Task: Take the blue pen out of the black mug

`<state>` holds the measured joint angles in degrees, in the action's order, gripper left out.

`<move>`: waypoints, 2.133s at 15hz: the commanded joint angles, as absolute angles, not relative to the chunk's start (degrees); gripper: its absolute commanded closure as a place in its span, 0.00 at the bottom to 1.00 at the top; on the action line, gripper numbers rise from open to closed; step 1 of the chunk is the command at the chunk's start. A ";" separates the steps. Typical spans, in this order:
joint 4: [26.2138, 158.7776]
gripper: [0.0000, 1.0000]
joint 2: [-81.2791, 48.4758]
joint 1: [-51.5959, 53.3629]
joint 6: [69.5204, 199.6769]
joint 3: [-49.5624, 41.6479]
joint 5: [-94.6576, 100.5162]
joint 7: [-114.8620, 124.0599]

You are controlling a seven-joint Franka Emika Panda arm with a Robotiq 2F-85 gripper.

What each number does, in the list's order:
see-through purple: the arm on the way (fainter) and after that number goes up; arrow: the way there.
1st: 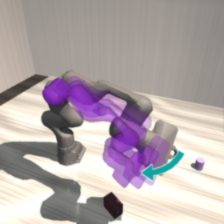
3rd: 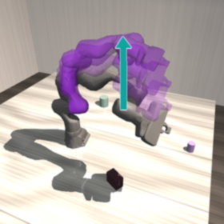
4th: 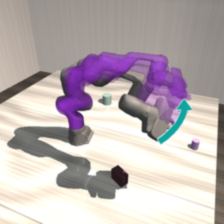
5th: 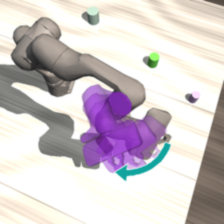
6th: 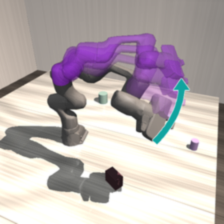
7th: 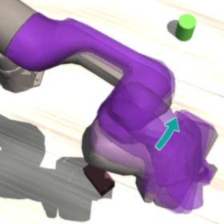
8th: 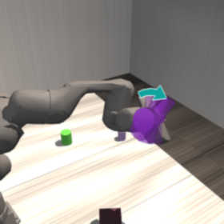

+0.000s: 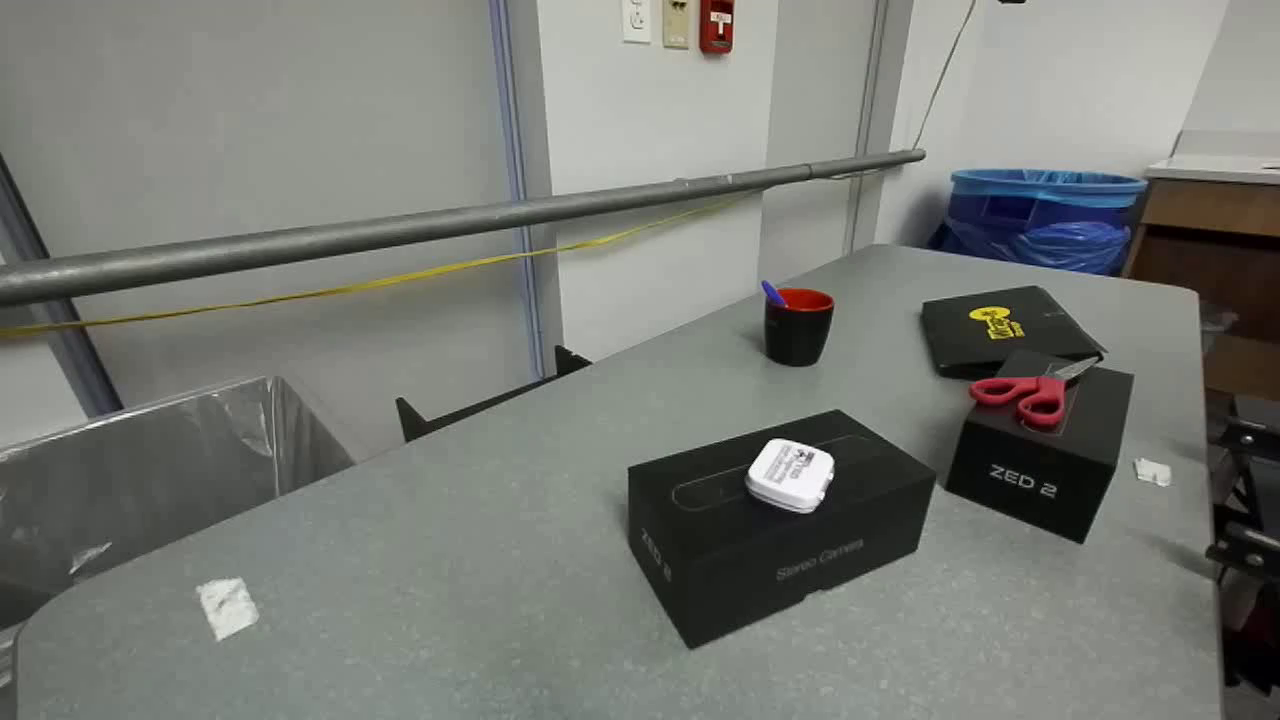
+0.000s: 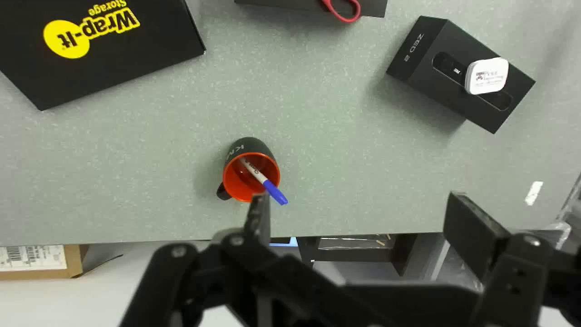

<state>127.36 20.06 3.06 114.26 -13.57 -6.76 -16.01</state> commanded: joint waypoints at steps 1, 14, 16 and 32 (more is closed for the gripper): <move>127.27 0.00 19.83 0.97 114.09 -11.74 -7.51 -16.59; 124.89 0.00 10.81 2.43 121.86 -13.12 -7.98 -30.83; 123.76 0.00 5.90 2.35 126.81 -12.97 -9.50 -34.34; 115.33 0.00 -12.09 -1.89 132.05 -6.29 -8.99 -38.29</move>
